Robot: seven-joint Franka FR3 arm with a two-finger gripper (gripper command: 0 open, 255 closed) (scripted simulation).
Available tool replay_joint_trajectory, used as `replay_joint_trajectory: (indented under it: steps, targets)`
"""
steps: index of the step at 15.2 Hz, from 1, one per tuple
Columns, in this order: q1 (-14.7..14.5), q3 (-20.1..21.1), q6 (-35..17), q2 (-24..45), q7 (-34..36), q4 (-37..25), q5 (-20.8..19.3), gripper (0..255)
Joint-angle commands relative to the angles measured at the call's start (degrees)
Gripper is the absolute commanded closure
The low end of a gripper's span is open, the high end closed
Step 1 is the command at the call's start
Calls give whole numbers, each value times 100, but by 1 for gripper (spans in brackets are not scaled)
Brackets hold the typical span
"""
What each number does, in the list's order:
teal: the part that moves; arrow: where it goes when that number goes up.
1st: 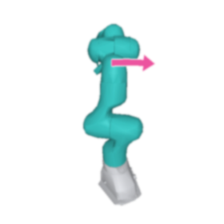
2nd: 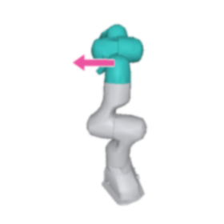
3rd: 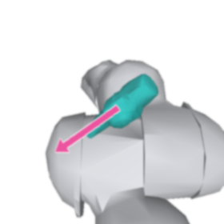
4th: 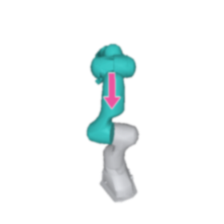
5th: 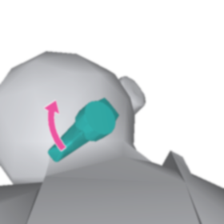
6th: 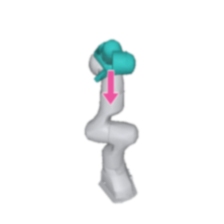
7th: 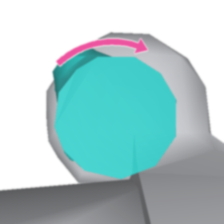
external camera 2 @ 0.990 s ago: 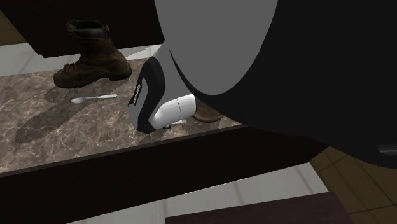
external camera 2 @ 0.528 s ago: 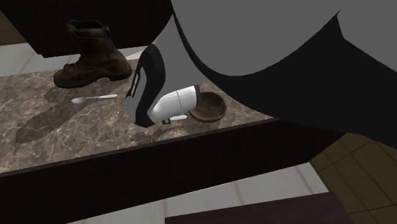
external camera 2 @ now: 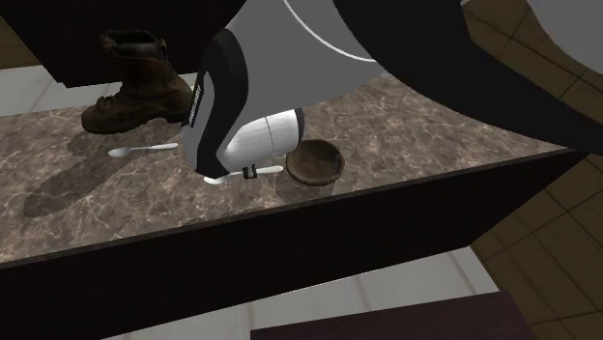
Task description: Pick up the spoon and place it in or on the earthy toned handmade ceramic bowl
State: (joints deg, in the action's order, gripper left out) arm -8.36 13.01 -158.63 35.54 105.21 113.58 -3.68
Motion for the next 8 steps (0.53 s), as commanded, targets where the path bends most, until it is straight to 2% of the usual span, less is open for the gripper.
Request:
replay_joint_trajectory:
  steps: [1,8]
  targets:
    - [15,32,121,-134,4,15,25,255]
    - [104,141,493,-576,-28,83,123,255]
